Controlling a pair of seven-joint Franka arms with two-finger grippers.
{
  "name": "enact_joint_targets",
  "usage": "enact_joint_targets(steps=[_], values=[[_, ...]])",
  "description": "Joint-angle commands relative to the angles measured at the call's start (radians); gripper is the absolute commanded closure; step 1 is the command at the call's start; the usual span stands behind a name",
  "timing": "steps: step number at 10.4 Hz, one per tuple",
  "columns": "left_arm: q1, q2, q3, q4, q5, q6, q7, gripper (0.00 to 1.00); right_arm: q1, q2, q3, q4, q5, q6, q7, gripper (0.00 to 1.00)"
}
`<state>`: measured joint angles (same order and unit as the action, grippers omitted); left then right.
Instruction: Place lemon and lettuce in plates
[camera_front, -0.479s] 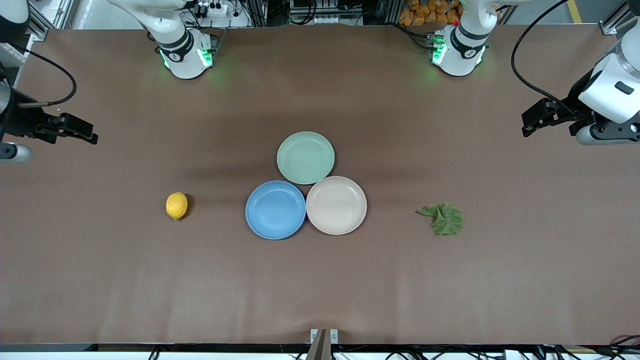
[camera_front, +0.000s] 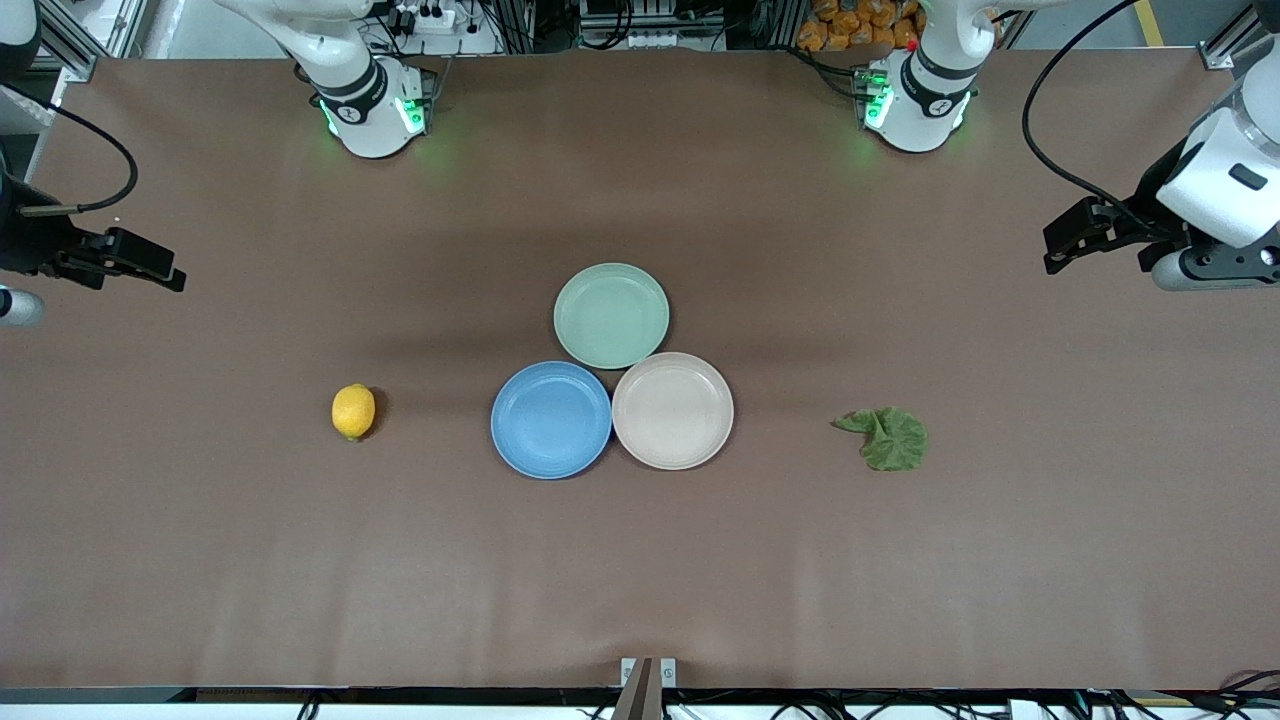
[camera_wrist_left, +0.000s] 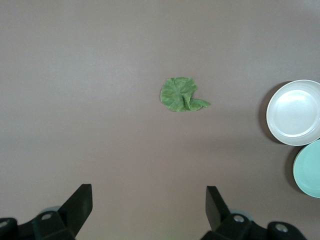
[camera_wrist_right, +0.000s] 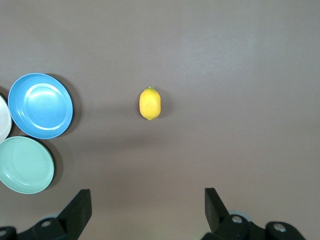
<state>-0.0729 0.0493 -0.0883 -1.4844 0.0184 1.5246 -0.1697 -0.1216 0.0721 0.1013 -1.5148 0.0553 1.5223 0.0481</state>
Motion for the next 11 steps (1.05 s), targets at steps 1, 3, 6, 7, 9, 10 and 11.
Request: enact_joint_targets(steps=[1, 3, 6, 7, 9, 10, 11], values=[[-0.007, 0.062, -0.008, -0.014, -0.012, 0.017, 0.018, 0.00, -0.006, 0.021, 0.009, -0.059, 0.012, 0.103, 0.015, 0.00], [-0.008, 0.166, -0.013, -0.048, -0.012, 0.130, 0.016, 0.00, -0.001, 0.108, 0.008, -0.064, 0.012, 0.153, 0.018, 0.00], [-0.030, 0.289, -0.024, -0.228, -0.017, 0.462, 0.012, 0.00, -0.004, 0.251, 0.008, -0.120, 0.005, 0.327, 0.019, 0.00], [-0.033, 0.335, -0.024, -0.279, -0.018, 0.577, 0.010, 0.00, -0.009, 0.271, 0.009, -0.204, 0.006, 0.455, 0.019, 0.00], [-0.034, 0.429, -0.025, -0.307, -0.022, 0.682, -0.010, 0.00, 0.019, 0.325, 0.009, -0.347, 0.008, 0.687, 0.019, 0.00], [-0.045, 0.457, -0.025, -0.321, -0.022, 0.722, -0.010, 0.00, 0.031, 0.349, 0.011, -0.381, 0.008, 0.735, 0.019, 0.00], [-0.048, 0.487, -0.025, -0.321, -0.022, 0.744, -0.011, 0.01, 0.040, 0.369, 0.011, -0.405, 0.008, 0.777, 0.019, 0.00]])
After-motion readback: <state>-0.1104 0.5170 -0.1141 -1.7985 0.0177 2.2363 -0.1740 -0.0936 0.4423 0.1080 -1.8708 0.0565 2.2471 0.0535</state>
